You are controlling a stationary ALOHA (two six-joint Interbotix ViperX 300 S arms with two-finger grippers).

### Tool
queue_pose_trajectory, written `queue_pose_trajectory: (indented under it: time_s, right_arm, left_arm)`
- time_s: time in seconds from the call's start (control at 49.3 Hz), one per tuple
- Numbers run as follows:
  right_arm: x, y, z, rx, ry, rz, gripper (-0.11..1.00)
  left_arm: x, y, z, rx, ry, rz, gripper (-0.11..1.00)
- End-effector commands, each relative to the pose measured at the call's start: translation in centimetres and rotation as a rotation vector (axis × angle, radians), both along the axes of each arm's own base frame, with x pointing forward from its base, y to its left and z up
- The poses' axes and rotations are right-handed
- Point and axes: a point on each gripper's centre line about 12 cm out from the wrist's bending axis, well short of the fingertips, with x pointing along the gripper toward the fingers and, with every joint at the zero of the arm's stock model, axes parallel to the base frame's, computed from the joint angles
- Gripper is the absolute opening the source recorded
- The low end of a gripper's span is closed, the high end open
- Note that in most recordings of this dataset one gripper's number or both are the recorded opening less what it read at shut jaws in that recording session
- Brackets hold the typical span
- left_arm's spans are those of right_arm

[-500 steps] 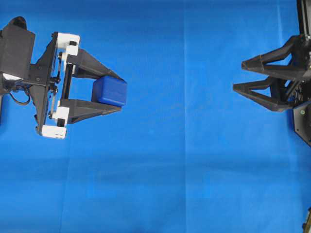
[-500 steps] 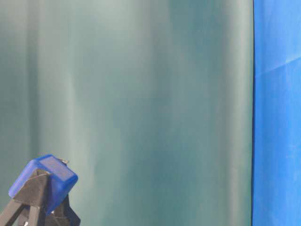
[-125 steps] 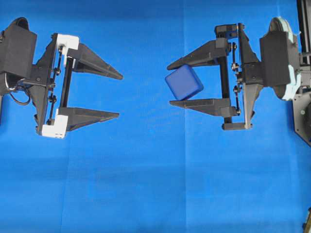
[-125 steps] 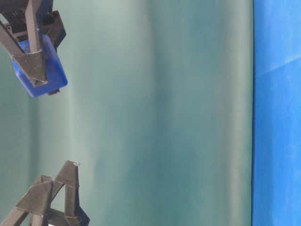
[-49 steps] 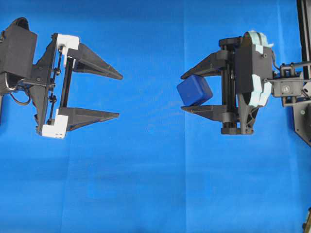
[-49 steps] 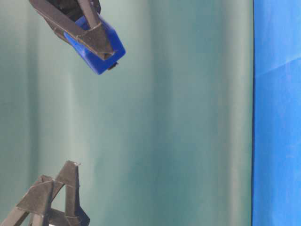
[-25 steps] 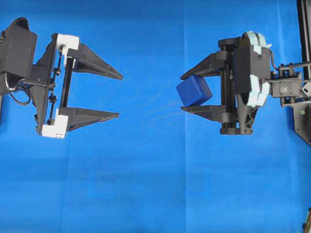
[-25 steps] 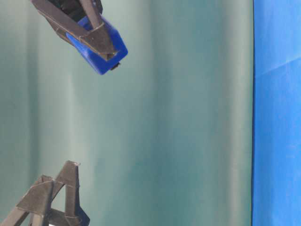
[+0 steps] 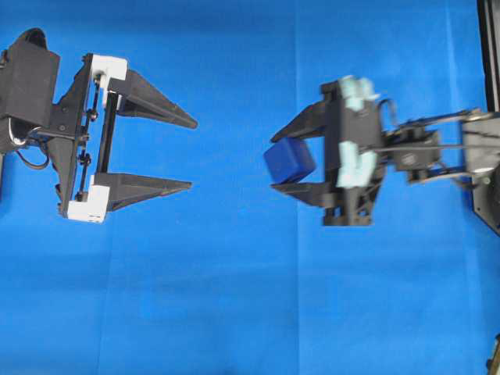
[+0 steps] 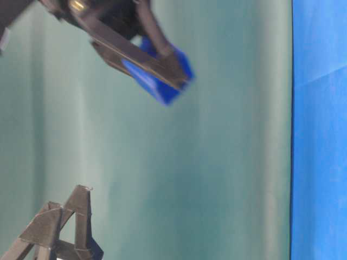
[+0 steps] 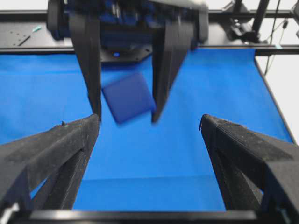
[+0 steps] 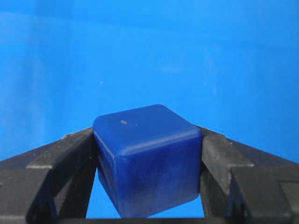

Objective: Handover the blue block to the right arm after grasping it with the left arm, then place it in the designated position.
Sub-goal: 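Rotate the right gripper downward and lower the cube to the table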

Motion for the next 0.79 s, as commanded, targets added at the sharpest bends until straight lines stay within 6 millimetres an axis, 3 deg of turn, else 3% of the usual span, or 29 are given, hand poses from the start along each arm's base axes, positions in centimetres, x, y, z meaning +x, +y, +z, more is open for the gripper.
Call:
queue_pose_trajectory:
  time_s: [0.0, 0.466, 0.77]
  right_arm:
    - [1.3, 0.3, 0.5, 0.014, -0.035, 0.009, 0.52]
    - [6.5, 0.5, -6.6, 0.038, 0.030, 0.035, 0.52]
    - [8.9, 0.4, -10.9, 0.067, 0.074, 0.030, 0.52]
  left_arm:
    - [0.0, 0.0, 1.0, -0.002, -0.031, 0.002, 0.93]
    - [0.0, 0.1, 0.9, -0.002, -0.021, 0.002, 0.93]
    - [0.0, 0.0, 0.8, -0.001, -0.015, 0.000, 0.93]
